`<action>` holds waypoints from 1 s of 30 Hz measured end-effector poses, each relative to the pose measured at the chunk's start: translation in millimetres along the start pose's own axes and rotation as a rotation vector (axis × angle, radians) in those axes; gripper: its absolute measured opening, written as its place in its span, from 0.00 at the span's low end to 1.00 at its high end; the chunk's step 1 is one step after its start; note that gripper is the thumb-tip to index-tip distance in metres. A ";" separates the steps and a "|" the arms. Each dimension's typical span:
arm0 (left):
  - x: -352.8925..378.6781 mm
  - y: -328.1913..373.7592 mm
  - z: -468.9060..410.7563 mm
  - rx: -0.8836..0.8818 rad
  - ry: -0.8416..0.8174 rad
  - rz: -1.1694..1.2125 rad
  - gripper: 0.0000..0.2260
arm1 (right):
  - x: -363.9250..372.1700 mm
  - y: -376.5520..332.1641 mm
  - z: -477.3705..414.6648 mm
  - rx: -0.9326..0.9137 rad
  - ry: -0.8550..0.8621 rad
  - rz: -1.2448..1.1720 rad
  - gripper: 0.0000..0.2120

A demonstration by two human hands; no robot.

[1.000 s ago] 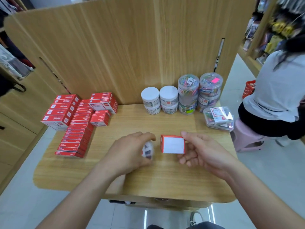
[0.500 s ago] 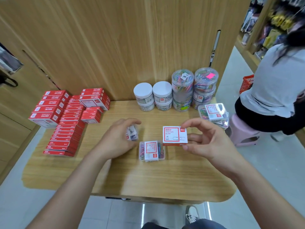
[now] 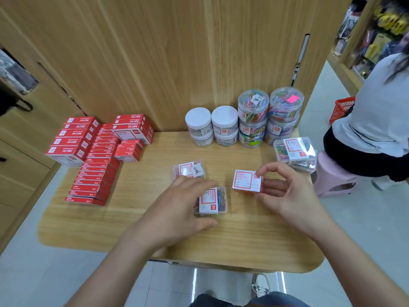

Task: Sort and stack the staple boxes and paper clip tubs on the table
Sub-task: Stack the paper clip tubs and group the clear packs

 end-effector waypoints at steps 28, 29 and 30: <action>-14.2 -29.4 -74.1 -0.125 0.091 0.007 0.30 | -58.7 -13.8 -39.0 -0.240 0.214 0.929 0.30; -11.2 -25.0 -78.2 -0.101 0.105 0.020 0.30 | -53.9 -14.7 -39.0 -0.252 0.194 0.916 0.30; -7.7 -21.2 -82.3 -0.082 0.115 0.032 0.30 | -49.5 -15.2 -39.9 -0.256 0.174 0.903 0.30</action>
Point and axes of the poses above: each hand's wrist, its own z-axis away from the middle knuckle, its own x-axis out of the palm, y = z × x, the point moved 8 cm from there along -z, towards the middle knuckle, and after that the axes turned 3 degrees about y, right-handed, at the moved point
